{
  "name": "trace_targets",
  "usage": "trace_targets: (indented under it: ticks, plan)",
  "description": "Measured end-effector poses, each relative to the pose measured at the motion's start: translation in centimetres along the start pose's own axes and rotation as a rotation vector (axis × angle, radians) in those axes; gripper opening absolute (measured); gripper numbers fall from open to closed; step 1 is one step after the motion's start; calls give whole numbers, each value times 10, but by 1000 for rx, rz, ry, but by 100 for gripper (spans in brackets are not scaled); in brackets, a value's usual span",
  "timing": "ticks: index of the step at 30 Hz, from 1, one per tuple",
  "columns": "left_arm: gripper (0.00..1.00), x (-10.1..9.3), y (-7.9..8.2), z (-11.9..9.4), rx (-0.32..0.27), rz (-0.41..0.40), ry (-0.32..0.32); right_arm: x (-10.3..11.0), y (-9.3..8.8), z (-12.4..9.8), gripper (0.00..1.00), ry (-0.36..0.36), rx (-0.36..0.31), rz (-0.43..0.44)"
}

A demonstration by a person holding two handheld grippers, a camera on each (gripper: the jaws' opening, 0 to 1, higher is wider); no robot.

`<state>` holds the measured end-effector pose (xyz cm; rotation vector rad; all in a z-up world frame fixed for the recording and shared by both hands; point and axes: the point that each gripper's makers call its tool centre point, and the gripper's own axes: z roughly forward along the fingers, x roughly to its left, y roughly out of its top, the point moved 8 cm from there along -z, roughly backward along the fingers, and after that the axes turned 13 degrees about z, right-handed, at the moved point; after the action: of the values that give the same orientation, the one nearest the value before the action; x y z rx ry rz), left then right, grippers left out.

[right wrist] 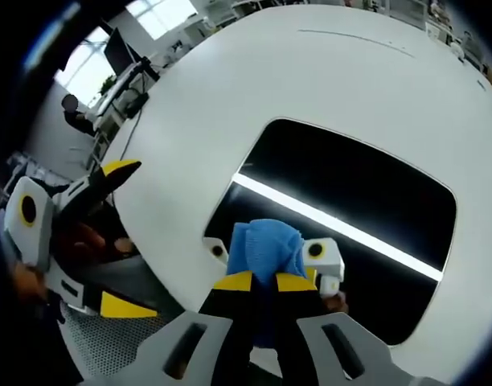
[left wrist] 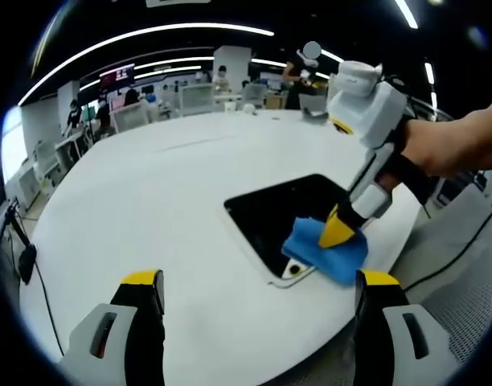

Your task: Wipe the mirror surface with the cleaning cloth until all visible marks leave the cleaned area.

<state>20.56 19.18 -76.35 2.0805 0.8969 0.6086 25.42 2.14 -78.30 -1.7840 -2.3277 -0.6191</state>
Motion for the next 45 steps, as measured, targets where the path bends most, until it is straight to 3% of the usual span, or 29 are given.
trace_targets:
  ticks: [18,31,40,45]
  plan:
    - [99,3,-1,-2,7,-8,26,-3,-2,-1,3,7,-4,-15]
    - [99,2,0,-2,3,-10,21,-22,-7,-10,3,8,0,23]
    - [99,4,-1,-2,14,4,34,-24,-6,-11,3,16,3,11]
    - [99,5,-1,-3,8,-8,43,-29,-6,-13,3,-16,8,5]
